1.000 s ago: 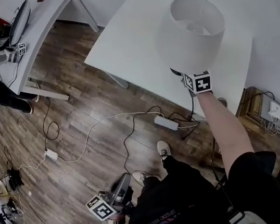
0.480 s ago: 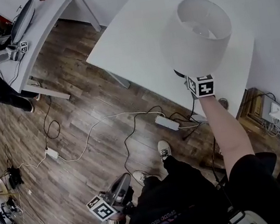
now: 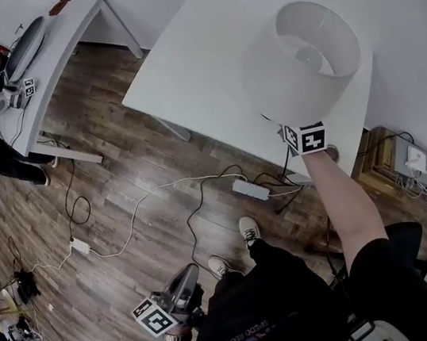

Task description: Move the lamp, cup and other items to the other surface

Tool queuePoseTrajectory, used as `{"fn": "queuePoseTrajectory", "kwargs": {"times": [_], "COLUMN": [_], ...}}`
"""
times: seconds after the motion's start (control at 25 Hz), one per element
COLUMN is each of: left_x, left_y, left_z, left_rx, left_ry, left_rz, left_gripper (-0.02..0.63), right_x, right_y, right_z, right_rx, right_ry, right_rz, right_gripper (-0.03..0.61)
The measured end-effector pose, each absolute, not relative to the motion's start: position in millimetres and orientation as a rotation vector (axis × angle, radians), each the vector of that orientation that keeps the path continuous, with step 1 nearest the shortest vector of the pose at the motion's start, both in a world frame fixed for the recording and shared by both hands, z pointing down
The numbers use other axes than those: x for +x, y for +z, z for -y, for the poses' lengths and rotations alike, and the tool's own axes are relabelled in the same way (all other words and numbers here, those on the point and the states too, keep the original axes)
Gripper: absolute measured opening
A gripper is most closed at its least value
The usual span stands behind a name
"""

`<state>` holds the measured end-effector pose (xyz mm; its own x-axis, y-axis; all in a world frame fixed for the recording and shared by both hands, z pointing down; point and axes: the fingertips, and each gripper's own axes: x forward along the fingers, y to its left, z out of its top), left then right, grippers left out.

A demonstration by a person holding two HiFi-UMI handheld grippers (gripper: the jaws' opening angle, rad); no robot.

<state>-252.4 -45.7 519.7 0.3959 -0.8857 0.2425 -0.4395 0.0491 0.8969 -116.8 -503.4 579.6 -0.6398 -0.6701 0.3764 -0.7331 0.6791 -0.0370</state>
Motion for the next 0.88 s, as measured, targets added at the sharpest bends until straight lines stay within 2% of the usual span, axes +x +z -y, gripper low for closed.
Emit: {"fn": "queuePoseTrajectory", "kwargs": {"times": [0.88], "left_x": [-268.3], "left_y": [501.2], "left_z": [35.9], "left_rx": [1.727], "left_ry": [-0.476], "left_rz": [1.042], "left_gripper": [-0.005], "right_x": [-56.8], "right_y": [531.7], "right_z": [431.4], "right_rx": [1.291], "right_ry": [0.277], "right_rz": [2.500], "right_gripper": [0.167]}}
